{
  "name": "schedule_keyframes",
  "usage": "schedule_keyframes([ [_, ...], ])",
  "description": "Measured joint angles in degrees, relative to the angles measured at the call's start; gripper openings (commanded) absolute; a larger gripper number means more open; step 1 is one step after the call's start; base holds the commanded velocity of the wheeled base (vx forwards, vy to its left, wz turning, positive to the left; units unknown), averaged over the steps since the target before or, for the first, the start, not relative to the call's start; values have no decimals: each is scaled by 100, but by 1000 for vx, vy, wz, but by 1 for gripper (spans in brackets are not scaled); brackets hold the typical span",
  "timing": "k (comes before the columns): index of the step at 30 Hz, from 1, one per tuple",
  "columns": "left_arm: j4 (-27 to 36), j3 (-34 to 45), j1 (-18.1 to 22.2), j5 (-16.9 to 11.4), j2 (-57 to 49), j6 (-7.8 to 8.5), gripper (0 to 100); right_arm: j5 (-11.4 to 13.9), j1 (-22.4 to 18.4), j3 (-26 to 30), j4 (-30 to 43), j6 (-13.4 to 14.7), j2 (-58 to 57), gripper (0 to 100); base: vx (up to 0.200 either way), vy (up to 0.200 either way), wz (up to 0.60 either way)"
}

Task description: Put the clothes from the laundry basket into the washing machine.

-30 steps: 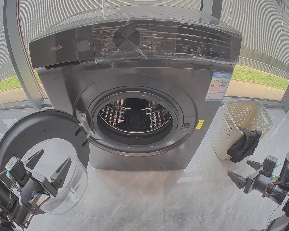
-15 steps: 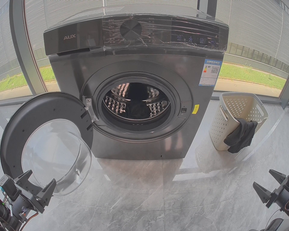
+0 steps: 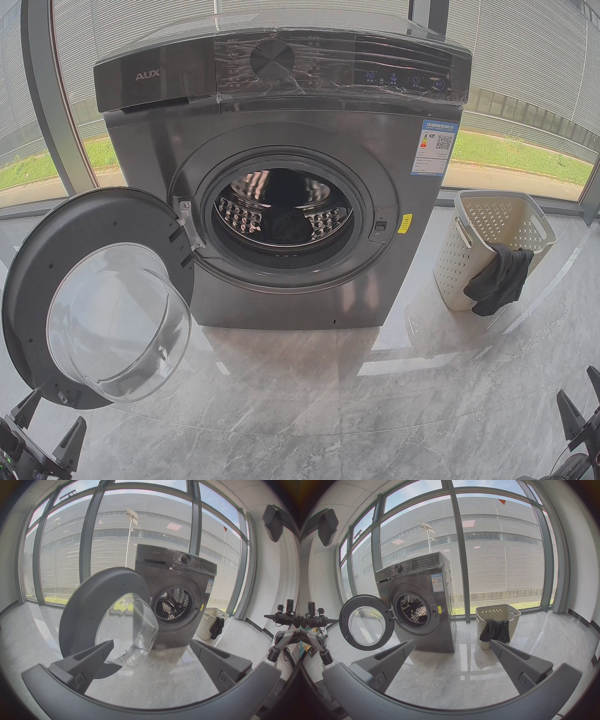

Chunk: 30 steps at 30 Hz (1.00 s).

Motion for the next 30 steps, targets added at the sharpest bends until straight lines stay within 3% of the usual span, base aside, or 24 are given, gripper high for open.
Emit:
schedule_keyframes([
  [4,510,0,372,-315,-571,148,100,29,-126,0,580,1,-372,100,0,0,0],
  [11,750,0,1150,-462,-898,246,100,-246,-247,0,794,-190,-705,100,0,0,0],
  [15,925,-2,1579,-586,-1097,411,100,-82,-556,0,816,-385,-875,100,0,0,0],
  [19,998,-2,1692,-688,-1246,472,100,20,-837,0,859,-501,-1045,100,0,0,0],
  [24,1024,-2,1707,-714,-1314,446,100,-28,-875,0,1002,-163,-1126,100,0,0,0],
  [28,1026,-2,1707,-720,-1337,463,100,291,-873,0,1091,-401,-1157,100,0,0,0],
  [30,1026,-2,1712,-723,-1345,468,100,335,-866,0,1113,-467,-1165,100,0,0,0],
])
